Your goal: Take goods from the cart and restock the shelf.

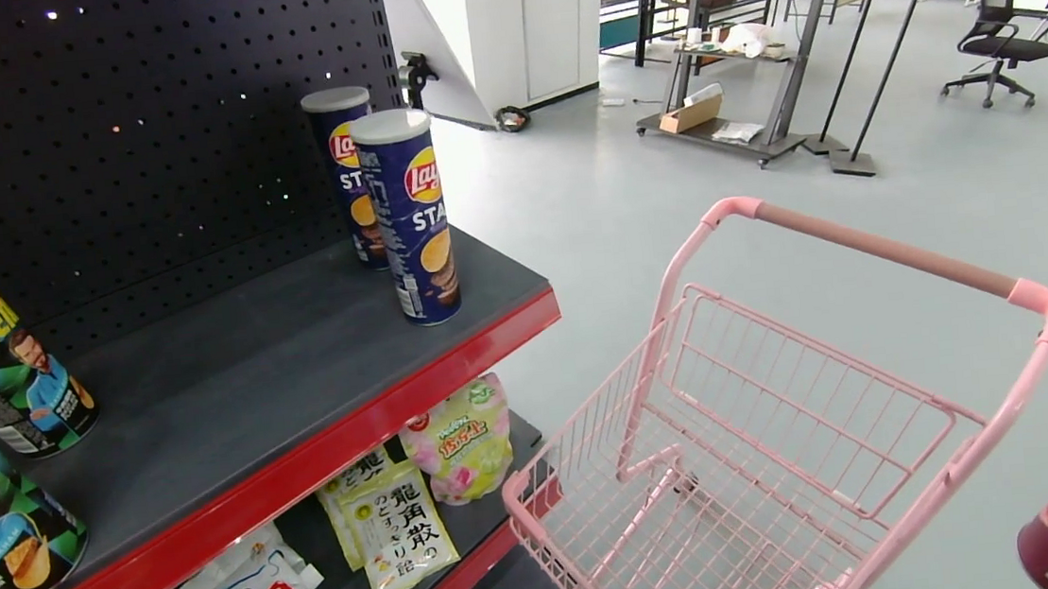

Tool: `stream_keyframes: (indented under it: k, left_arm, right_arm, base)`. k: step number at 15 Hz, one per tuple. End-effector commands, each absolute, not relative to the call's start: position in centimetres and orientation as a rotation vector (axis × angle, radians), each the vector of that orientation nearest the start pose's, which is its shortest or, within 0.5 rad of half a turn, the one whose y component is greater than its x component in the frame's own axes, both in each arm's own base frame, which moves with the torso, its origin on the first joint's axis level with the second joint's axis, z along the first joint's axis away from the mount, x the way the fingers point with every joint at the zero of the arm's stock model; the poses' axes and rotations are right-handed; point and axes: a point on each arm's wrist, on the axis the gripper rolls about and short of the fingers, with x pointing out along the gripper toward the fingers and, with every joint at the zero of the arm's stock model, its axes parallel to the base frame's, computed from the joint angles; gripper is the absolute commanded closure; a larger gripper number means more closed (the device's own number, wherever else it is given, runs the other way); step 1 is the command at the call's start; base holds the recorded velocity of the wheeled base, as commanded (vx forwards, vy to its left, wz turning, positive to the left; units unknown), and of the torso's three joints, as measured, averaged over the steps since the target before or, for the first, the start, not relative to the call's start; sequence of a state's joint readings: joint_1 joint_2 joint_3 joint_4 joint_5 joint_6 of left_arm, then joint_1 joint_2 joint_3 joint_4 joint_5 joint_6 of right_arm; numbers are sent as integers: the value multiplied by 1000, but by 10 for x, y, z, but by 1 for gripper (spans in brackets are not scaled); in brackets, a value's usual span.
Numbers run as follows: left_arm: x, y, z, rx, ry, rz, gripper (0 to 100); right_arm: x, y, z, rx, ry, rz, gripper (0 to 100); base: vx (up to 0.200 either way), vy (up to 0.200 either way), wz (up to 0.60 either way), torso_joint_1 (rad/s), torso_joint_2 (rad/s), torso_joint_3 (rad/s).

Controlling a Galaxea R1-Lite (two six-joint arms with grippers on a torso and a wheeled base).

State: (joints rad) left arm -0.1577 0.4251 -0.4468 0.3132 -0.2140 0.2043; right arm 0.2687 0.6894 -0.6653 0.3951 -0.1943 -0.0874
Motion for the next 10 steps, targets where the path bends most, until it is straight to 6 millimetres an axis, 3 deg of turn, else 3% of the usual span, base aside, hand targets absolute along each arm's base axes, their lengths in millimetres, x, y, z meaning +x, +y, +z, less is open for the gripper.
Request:
stream_keyframes:
  k: [1,10]
  left_arm:
    - [-3,-4,175,192,253,-399,0]
    - [-1,-5,176,191,283,-401,0]
  right_arm:
    - [39,6,220,-184,411,91,100]
    - [48,9,218,-189,448,94,100]
  base:
    - [0,0,0,227,-583,-349]
    - [0,0,0,172,-400,-236]
